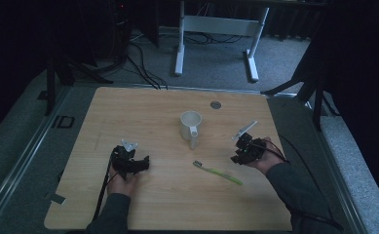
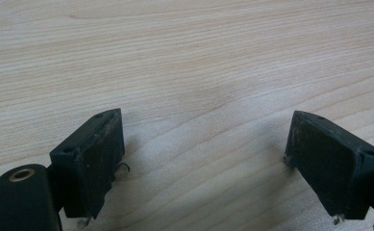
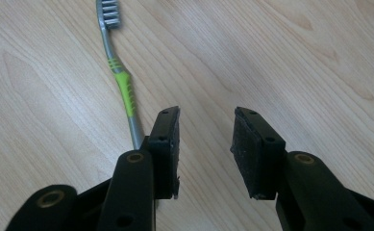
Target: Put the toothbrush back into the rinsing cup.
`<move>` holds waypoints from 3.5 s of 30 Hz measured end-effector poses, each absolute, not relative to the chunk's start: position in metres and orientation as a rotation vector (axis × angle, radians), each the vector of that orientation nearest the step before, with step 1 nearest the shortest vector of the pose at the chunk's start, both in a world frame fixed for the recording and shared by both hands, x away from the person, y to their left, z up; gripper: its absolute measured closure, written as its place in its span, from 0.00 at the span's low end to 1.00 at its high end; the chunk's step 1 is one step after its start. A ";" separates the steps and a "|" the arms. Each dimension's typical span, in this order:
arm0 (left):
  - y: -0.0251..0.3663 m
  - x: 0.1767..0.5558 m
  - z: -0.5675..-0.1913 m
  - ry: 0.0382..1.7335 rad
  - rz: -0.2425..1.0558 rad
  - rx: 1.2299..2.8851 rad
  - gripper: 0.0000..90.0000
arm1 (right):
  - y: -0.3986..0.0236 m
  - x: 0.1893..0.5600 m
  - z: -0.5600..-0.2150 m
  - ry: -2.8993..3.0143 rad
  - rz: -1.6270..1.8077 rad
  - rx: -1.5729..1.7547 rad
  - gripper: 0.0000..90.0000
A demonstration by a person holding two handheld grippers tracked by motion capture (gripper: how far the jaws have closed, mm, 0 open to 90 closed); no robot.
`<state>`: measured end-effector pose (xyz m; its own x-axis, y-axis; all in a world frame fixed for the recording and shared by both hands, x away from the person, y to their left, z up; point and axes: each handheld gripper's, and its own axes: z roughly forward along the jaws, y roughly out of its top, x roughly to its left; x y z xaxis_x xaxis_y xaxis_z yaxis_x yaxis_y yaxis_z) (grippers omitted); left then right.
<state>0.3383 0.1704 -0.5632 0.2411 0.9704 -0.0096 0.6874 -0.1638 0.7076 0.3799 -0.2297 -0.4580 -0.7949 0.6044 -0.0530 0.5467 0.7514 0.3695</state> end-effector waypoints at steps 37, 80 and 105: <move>0.170 0.338 -0.563 1.511 0.616 1.925 0.15 | -0.194 0.386 -0.454 2.880 0.361 0.750 0.75; 0.170 0.338 -0.563 1.504 0.614 1.933 0.15 | -0.167 0.384 -0.471 2.978 0.245 0.649 0.84; 0.170 0.338 -0.563 1.506 0.614 1.931 0.15 | -0.156 0.383 -0.484 3.027 0.187 0.622 0.84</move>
<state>0.3381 0.1698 -0.5631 0.2469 0.9690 -0.0077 0.6876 -0.1696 0.7060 0.3829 -0.1563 -0.4838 -0.9181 0.3957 -0.0204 0.3902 0.9119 0.1275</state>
